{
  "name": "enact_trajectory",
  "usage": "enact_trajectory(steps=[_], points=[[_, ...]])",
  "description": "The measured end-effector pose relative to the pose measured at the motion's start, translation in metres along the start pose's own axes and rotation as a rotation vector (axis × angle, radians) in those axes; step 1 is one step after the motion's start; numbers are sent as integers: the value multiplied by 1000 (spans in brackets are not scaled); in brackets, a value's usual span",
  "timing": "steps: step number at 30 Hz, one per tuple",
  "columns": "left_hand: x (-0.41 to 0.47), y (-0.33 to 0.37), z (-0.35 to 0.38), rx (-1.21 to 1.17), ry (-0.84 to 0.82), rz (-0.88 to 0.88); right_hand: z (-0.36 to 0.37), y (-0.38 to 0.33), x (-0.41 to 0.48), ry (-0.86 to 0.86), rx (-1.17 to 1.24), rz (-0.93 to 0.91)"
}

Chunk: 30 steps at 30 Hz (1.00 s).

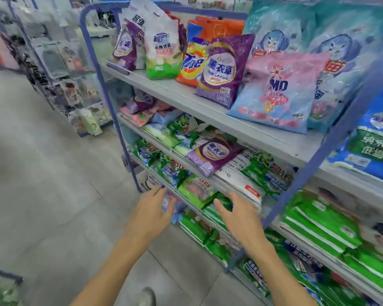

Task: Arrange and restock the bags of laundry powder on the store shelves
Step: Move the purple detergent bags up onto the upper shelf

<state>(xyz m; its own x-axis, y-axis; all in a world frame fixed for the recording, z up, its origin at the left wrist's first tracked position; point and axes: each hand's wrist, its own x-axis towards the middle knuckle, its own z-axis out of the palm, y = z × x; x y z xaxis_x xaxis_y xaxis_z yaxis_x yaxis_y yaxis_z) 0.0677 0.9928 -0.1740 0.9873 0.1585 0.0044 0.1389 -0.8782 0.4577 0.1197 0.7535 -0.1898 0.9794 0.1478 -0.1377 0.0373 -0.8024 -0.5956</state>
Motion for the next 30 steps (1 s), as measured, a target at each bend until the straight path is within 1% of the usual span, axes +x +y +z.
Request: enact_trajectory(steps=[4, 7, 11, 13, 17, 21, 25, 27, 30], points=[[72, -44, -1, -28, -84, 70, 23, -29, 44, 40, 36, 153], [117, -67, 0, -25, -118, 128, 36, -49, 71, 126, 30, 199], [163, -80, 6, -53, -168, 154, 50, -59, 98, 158, 62, 285], [181, -78, 11, -94, -181, 167, 56, -59, 113, 163, 109, 338], [221, -66, 30, -139, -204, 183, 64, -58, 146, 250, 198, 387], [264, -51, 57, -164, -225, 227, 76, -44, 182, 315, 392, 465], [307, -40, 94, -196, -284, 240, 90, -23, 215, 439, 509, 450], [325, -37, 114, -184, -286, 227, 101, -13, 227, 467, 525, 472], [339, -29, 136, -209, -219, 238, 110, -6, 238, 502, 472, 493]])
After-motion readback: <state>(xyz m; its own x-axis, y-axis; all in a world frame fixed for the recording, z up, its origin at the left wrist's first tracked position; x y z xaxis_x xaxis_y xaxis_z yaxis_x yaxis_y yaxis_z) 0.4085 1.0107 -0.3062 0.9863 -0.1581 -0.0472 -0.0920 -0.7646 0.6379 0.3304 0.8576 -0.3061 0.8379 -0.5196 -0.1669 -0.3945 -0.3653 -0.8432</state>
